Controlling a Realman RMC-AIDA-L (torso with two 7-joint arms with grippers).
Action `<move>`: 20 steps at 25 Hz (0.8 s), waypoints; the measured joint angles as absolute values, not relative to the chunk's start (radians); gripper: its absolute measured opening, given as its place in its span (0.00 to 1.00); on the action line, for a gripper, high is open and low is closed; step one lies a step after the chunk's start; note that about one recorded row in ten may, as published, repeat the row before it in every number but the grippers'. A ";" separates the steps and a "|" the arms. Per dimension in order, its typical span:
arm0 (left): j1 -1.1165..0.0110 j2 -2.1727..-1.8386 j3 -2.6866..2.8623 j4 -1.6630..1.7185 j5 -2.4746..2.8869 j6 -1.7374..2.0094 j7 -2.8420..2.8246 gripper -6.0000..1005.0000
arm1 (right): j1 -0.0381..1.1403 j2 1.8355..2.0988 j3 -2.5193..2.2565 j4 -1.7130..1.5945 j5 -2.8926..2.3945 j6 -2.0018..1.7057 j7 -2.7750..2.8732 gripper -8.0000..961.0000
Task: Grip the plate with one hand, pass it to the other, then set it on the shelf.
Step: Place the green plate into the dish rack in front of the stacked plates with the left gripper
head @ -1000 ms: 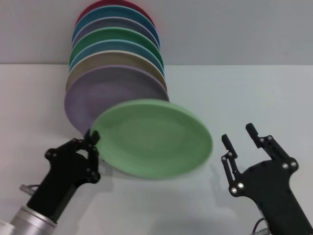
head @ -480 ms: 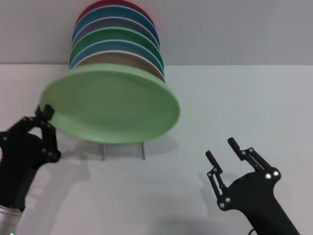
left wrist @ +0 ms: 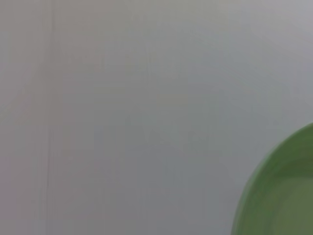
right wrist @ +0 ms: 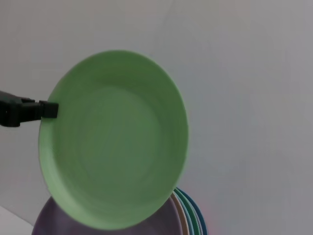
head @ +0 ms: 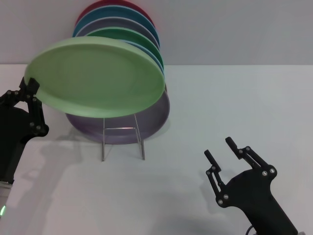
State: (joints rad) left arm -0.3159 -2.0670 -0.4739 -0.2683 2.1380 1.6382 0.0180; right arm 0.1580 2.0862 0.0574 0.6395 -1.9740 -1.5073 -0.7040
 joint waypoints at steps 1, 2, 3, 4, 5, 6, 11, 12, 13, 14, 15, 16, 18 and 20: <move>-0.316 -2.067 -0.474 -0.268 2.138 1.638 0.018 0.05 | 0.158 2.086 0.057 0.640 -1.974 -1.507 -0.704 0.43; -0.319 -2.067 -0.474 -0.263 2.138 1.629 0.019 0.05 | 0.158 2.086 0.061 0.640 -1.974 -1.507 -0.704 0.43; -0.323 -2.067 -0.474 -0.257 2.138 1.619 0.021 0.05 | 0.158 2.086 0.064 0.640 -1.974 -1.507 -0.704 0.43; -0.325 -2.068 -0.474 -0.252 2.139 1.611 0.026 0.05 | 0.158 2.086 0.067 0.640 -1.974 -1.507 -0.704 0.43; -0.325 -2.069 -0.472 -0.250 2.140 1.607 0.031 0.05 | 0.158 2.086 0.071 0.640 -1.974 -1.507 -0.704 0.43; -0.326 -2.070 -0.469 -0.248 2.143 1.601 0.040 0.05 | 0.158 2.086 0.075 0.640 -1.974 -1.507 -0.704 0.43; -0.323 -2.071 -0.462 -0.248 2.146 1.568 0.054 0.06 | 0.158 2.085 0.099 0.640 -1.974 -1.507 -0.704 0.43; -0.323 -2.071 -0.462 -0.248 2.147 1.561 0.054 0.06 | 0.159 2.084 0.103 0.639 -1.974 -1.507 -0.704 0.43; -0.323 -2.072 -0.461 -0.248 2.147 1.549 0.054 0.06 | 0.161 2.084 0.105 0.639 -1.974 -1.507 -0.704 0.43; -0.323 -2.072 -0.460 -0.248 2.147 1.540 0.054 0.06 | 0.163 2.084 0.106 0.638 -1.974 -1.507 -0.704 0.43; -0.324 -2.073 -0.457 -0.249 2.147 1.518 0.055 0.06 | 0.166 2.084 0.107 0.637 -1.974 -1.506 -0.704 0.43; -0.324 -2.073 -0.457 -0.249 2.147 1.518 0.055 0.06 | 0.168 2.084 0.107 0.635 -1.974 -1.506 -0.704 0.43; -0.326 -2.075 -0.457 -0.249 2.147 1.491 0.056 0.06 | 0.172 2.083 0.113 0.632 -1.974 -1.505 -0.704 0.43; -0.327 -2.076 -0.457 -0.252 2.147 1.474 0.057 0.06 | 0.173 2.083 0.114 0.631 -1.974 -1.504 -0.704 0.43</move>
State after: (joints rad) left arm -0.3267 -2.0762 -0.4569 -0.2516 2.1469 1.4742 0.0566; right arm 0.1735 2.0832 0.1144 0.6314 -1.9740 -1.5043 -0.7040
